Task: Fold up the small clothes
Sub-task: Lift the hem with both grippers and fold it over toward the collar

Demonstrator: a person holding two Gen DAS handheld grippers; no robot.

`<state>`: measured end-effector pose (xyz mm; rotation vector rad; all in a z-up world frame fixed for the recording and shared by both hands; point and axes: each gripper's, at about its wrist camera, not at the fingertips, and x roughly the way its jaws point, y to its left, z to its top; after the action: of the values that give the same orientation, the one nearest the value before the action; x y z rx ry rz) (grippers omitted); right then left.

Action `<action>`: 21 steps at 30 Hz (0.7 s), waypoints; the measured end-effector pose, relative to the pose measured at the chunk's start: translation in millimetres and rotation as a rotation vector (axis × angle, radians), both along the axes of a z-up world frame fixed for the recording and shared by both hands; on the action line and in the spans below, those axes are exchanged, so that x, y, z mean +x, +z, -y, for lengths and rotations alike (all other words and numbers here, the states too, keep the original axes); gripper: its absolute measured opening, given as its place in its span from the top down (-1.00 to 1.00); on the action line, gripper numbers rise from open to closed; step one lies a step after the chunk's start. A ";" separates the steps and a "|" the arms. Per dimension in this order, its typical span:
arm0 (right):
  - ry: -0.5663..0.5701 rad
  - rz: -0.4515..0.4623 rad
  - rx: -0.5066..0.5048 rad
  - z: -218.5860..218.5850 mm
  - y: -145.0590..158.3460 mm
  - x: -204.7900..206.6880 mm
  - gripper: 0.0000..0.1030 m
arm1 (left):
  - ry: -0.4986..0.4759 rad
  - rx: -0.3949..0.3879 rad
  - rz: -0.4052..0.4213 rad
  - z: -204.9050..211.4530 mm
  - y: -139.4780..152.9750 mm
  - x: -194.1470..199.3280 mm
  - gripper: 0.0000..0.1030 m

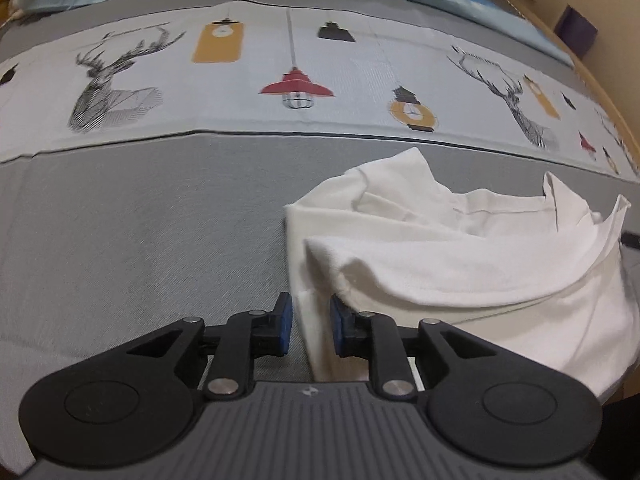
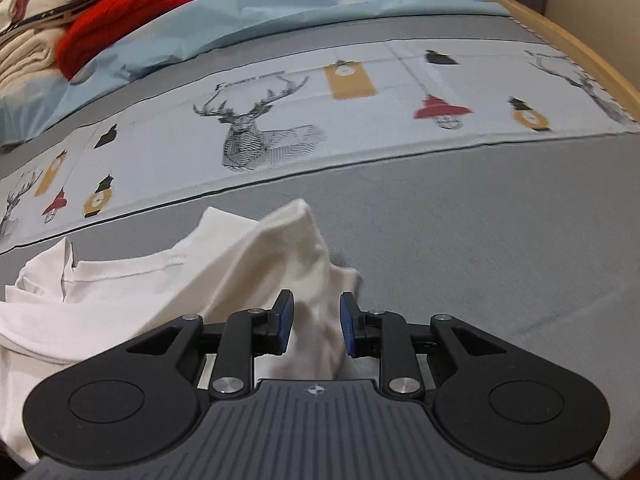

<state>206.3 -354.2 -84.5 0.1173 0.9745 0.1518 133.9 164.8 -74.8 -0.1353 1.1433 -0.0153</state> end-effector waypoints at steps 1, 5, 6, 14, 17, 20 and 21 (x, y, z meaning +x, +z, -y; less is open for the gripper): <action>0.011 0.000 -0.012 -3.9 -2.7 5.1 0.49 | -0.005 0.002 0.004 2.0 -0.6 4.1 0.57; 0.029 -0.005 -0.036 -15.1 -12.4 22.7 0.49 | 0.013 -0.007 0.024 4.6 -1.8 22.3 0.55; 0.026 -0.003 -0.035 -16.1 -13.8 26.1 0.49 | 0.025 -0.016 0.029 3.8 -2.2 26.9 0.54; -0.021 -0.013 0.029 -13.4 -23.9 50.1 0.49 | 0.060 -0.041 0.059 3.0 -7.7 56.3 0.49; -0.022 -0.015 0.048 -13.6 -26.1 53.0 0.44 | 0.060 -0.038 0.044 2.8 -14.0 62.6 0.48; -0.023 0.011 0.041 -14.2 -22.3 53.4 0.78 | 0.035 -0.040 0.055 5.2 -15.3 65.0 0.60; -0.032 0.029 0.050 -13.2 -18.6 52.5 0.84 | 0.024 -0.034 0.065 5.9 -13.7 64.5 0.74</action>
<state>258.9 -341.0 -103.1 0.1764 0.9398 0.1483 198.4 158.9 -88.5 -0.1776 1.0769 -0.0177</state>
